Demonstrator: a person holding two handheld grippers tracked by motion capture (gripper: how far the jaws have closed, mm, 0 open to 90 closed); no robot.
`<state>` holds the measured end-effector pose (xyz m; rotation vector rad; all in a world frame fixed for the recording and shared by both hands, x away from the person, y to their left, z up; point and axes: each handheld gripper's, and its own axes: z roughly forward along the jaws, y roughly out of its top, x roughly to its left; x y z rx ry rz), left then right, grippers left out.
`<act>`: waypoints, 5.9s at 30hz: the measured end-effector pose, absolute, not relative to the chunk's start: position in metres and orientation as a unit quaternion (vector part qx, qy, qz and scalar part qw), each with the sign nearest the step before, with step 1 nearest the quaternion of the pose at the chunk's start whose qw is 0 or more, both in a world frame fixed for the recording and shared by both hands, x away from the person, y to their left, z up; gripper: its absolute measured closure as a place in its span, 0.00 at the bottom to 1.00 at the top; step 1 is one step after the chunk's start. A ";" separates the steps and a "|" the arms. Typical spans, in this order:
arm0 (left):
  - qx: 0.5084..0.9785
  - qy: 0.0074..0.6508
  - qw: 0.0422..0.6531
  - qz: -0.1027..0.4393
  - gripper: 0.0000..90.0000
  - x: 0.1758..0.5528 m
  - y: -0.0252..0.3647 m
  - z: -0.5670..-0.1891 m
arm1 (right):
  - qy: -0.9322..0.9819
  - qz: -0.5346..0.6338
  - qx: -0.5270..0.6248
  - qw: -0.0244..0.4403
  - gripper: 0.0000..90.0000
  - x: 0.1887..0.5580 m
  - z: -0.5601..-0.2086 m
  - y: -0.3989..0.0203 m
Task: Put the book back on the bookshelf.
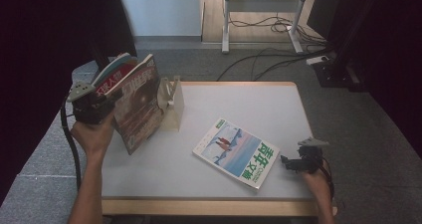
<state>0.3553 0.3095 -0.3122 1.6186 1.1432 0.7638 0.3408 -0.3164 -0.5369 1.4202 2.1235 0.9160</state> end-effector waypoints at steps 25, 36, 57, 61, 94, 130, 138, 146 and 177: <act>0.675 0.445 0.487 0.330 0.93 0.364 0.290 -0.340 | 0.765 0.330 0.511 0.212 0.01 0.341 -0.537 -0.316; 0.673 0.448 0.491 0.324 0.92 0.365 0.293 -0.354 | 0.765 0.330 0.511 0.212 0.01 0.341 -0.537 -0.316; 0.680 0.460 0.501 0.273 0.79 0.350 0.308 -0.383 | 0.765 0.330 0.511 0.213 0.01 0.341 -0.537 -0.316; 0.691 0.460 0.488 0.269 0.79 0.345 0.308 -0.393 | 0.765 0.329 0.511 0.214 0.01 0.340 -0.537 -0.316; 0.708 0.480 0.441 0.270 0.93 0.349 0.298 -0.434 | 0.764 0.329 0.511 0.214 0.01 0.340 -0.537 -0.316; 0.700 0.489 0.442 0.275 0.87 0.369 0.285 -0.435 | 0.765 0.330 0.511 0.214 0.01 0.340 -0.537 -0.316; 0.709 0.480 0.431 0.284 0.75 0.354 0.288 -0.433 | 0.764 0.330 0.511 0.214 0.01 0.340 -0.537 -0.316; 0.739 0.459 0.423 0.254 0.51 0.339 0.285 -0.441 | 0.764 0.330 0.511 0.214 0.01 0.340 -0.537 -0.316; 0.854 0.370 0.343 0.126 0.00 0.344 0.229 -0.522 | 0.765 0.330 0.510 0.215 0.01 0.340 -0.537 -0.316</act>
